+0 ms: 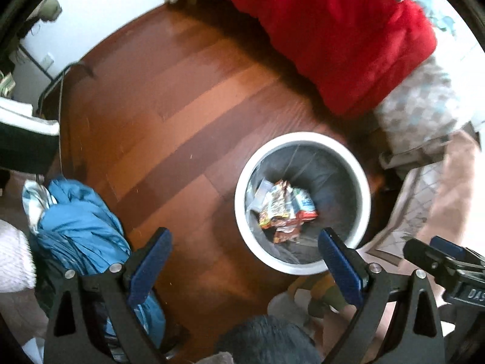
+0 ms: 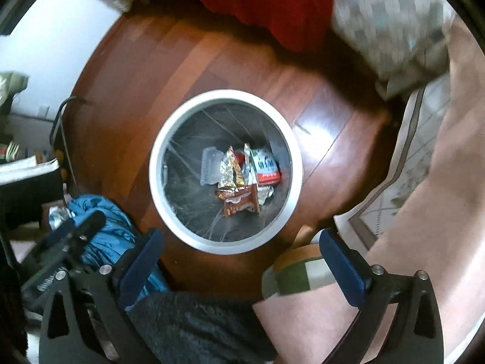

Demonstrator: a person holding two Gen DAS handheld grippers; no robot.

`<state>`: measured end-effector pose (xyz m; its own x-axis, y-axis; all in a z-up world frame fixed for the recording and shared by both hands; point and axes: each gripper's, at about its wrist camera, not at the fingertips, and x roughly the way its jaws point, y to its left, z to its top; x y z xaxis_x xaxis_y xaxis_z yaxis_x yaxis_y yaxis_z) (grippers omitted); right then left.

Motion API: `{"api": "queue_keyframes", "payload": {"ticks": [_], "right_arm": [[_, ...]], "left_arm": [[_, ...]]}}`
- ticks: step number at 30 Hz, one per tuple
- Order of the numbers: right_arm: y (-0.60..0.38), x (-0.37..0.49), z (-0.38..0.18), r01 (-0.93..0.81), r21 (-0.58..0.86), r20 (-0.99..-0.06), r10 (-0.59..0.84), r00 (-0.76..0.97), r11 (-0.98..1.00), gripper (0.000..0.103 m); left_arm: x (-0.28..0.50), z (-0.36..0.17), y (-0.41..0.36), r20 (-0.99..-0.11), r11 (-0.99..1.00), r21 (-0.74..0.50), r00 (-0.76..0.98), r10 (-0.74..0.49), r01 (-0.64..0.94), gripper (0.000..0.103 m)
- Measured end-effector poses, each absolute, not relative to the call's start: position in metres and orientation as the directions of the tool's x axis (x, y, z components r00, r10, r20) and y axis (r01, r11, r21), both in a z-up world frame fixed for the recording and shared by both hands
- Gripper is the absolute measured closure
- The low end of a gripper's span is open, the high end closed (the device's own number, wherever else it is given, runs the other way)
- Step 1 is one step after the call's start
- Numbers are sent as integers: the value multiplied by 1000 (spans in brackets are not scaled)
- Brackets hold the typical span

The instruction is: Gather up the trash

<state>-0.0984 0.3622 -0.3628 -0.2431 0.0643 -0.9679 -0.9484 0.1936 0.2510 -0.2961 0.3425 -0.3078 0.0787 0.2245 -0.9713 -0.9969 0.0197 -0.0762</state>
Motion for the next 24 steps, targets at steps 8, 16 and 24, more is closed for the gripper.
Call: {"api": "queue_keyframes", "payload": {"ticks": [8, 16, 24], "right_arm": [[332, -96, -246, -944, 308, -933, 233, -276, 118, 0], [292, -96, -155, -931, 363, -886, 326, -329, 48, 0], [254, -103, -98, -919, 393, -852, 364, -376, -29, 0]], "left_arm": [[-292, -205, 309, -928, 99, -146, 171, 331, -984, 5], [-292, -140, 272, -891, 168, -197, 248, 380, -966, 5], [-294, -101, 245, -862, 199, -221, 287, 417, -955, 5]]}}
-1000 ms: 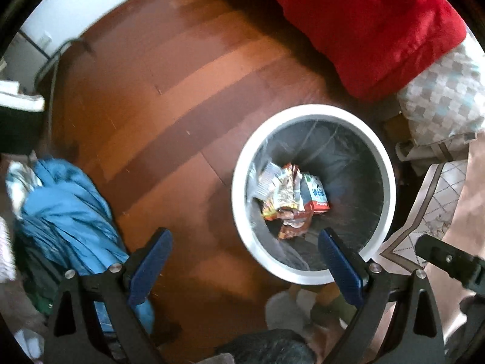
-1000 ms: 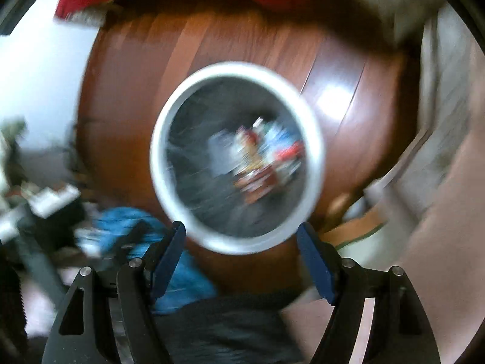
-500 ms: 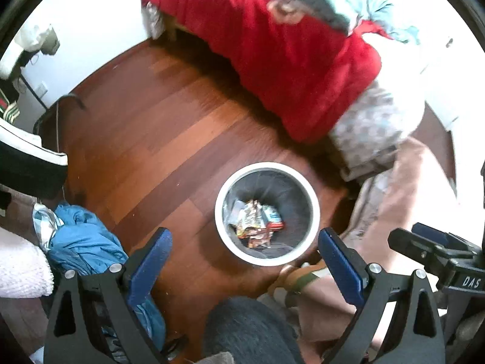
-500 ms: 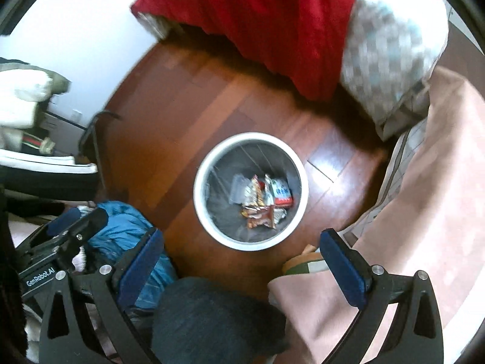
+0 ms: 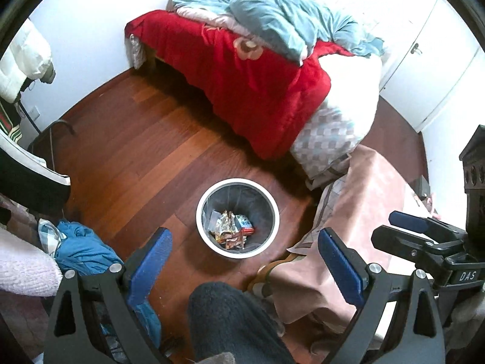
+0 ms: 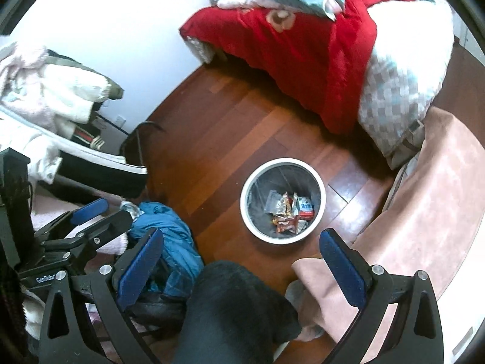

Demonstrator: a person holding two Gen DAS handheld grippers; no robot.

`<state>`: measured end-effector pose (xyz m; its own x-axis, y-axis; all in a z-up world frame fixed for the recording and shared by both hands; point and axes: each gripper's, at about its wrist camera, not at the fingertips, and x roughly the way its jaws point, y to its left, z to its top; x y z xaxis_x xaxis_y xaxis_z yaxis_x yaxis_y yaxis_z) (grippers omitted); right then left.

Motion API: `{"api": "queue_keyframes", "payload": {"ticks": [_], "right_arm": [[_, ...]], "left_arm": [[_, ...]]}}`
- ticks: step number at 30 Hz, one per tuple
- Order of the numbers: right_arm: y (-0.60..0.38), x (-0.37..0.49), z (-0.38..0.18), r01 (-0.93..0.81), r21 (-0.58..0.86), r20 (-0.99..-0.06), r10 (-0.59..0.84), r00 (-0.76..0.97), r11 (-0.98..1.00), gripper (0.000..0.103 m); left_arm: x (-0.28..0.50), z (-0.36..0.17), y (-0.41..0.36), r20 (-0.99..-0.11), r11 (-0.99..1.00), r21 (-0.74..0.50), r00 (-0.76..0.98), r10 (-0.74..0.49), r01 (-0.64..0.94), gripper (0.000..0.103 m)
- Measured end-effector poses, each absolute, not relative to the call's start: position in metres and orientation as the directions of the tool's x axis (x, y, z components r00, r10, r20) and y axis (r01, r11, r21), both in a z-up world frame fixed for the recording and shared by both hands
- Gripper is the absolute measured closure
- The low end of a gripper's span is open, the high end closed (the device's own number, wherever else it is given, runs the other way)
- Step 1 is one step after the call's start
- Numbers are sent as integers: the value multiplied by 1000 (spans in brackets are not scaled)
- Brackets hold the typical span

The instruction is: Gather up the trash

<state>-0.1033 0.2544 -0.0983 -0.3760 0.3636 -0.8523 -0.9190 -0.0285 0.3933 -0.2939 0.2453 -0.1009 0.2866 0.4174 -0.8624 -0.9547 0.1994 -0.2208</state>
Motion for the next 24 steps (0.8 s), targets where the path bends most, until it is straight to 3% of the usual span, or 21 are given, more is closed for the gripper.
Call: {"api": "queue_keyframes", "payload": {"ticks": [8, 24], "right_arm": [[234, -108, -68, -910, 409, -839, 362, -406, -72, 0], [231, -111, -60, -910, 404, -845, 343, -409, -90, 0]], "left_arm": [[-294, -84, 232, -846, 210, -241, 311, 433, -948, 5], [-287, -76, 222, -836, 215, -253, 325, 443, -943, 5]]}}
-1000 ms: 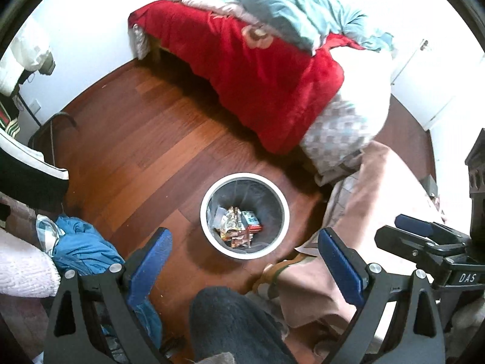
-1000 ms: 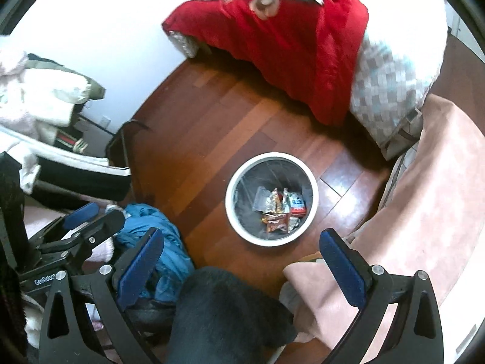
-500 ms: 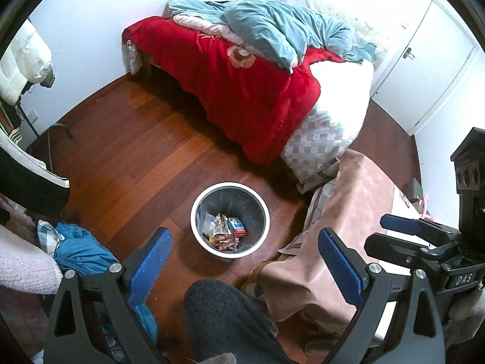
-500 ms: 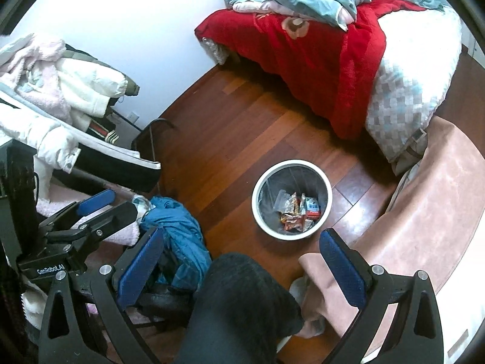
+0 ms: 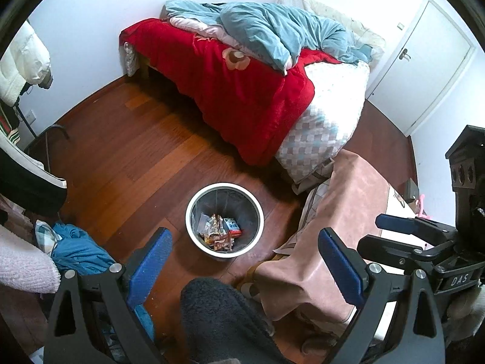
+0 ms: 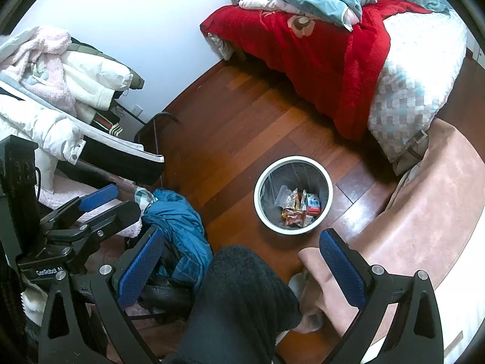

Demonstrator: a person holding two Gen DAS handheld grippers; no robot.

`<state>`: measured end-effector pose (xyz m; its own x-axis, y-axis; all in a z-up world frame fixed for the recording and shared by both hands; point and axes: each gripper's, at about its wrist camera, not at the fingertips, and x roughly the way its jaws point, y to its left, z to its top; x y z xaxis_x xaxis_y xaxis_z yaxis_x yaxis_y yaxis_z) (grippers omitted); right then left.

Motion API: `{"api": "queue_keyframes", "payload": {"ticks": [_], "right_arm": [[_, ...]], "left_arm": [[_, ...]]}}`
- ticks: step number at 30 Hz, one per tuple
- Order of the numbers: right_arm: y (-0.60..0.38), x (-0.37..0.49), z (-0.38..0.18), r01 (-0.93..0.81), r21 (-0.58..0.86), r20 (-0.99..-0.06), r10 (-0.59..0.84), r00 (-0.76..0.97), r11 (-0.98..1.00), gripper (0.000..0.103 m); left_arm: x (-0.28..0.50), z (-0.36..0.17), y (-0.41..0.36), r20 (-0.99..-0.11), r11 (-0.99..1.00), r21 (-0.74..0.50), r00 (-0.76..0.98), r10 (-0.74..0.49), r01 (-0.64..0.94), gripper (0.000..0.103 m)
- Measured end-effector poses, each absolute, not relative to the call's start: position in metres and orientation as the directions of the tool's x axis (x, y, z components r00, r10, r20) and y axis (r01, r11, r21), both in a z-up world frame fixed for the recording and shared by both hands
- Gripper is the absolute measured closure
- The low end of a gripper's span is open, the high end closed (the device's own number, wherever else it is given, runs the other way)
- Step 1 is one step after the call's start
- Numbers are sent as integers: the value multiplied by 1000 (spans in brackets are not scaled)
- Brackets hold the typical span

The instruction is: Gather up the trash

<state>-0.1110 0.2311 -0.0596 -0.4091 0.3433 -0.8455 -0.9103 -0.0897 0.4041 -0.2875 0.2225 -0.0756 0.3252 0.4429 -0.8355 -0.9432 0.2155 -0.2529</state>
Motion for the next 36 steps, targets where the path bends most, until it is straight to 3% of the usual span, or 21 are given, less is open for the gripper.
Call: {"api": "queue_keyframes", "payload": {"ticks": [3, 36], "right_arm": [[230, -108, -60, -912, 402, -847, 343, -406, -88, 0], [223, -105, -47, -915, 389, -850, 342, -400, -103, 0]], "left_arm": [[-285, -74, 221, -835, 216, -248, 321, 447, -944, 0], [-276, -61, 213, -829, 238, -277, 356, 432, -931, 0]]}}
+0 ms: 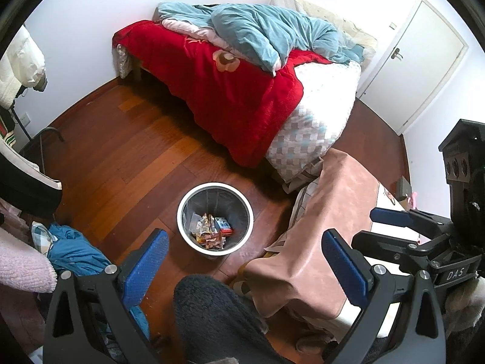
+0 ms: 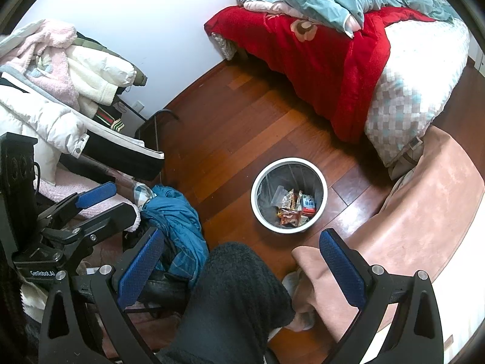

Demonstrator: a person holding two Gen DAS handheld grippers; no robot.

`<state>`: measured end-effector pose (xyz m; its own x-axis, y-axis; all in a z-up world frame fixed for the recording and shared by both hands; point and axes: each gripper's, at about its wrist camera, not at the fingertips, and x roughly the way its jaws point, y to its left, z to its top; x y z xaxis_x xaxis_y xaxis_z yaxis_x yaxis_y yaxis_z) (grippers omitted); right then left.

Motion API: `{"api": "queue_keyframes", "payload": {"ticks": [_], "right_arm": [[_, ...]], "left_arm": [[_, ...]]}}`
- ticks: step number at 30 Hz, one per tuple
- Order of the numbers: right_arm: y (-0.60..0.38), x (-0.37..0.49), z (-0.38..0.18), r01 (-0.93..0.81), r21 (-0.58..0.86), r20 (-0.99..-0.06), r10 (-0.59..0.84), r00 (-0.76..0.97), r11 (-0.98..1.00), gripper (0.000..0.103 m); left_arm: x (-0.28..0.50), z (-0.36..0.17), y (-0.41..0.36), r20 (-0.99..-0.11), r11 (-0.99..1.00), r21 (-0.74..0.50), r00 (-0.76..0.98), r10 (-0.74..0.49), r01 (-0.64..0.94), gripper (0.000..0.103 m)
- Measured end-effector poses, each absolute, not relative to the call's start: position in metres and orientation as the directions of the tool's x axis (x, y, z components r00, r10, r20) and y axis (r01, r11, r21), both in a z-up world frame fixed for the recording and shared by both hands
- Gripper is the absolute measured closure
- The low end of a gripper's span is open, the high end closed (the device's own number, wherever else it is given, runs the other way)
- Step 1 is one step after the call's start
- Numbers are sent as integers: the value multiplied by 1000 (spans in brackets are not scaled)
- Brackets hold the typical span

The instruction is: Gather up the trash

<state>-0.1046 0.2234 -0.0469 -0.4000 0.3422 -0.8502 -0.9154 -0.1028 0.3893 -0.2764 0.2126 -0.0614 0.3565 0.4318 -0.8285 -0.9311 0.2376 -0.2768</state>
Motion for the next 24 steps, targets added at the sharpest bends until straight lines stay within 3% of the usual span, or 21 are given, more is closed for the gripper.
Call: {"api": "queue_keyframes", "payload": {"ticks": [24], "right_arm": [[216, -100, -44, -907, 404, -848, 323, -420, -116, 0]], "left_arm": [[-274, -60, 206, -822, 240, -287, 367, 435, -928, 0]]}}
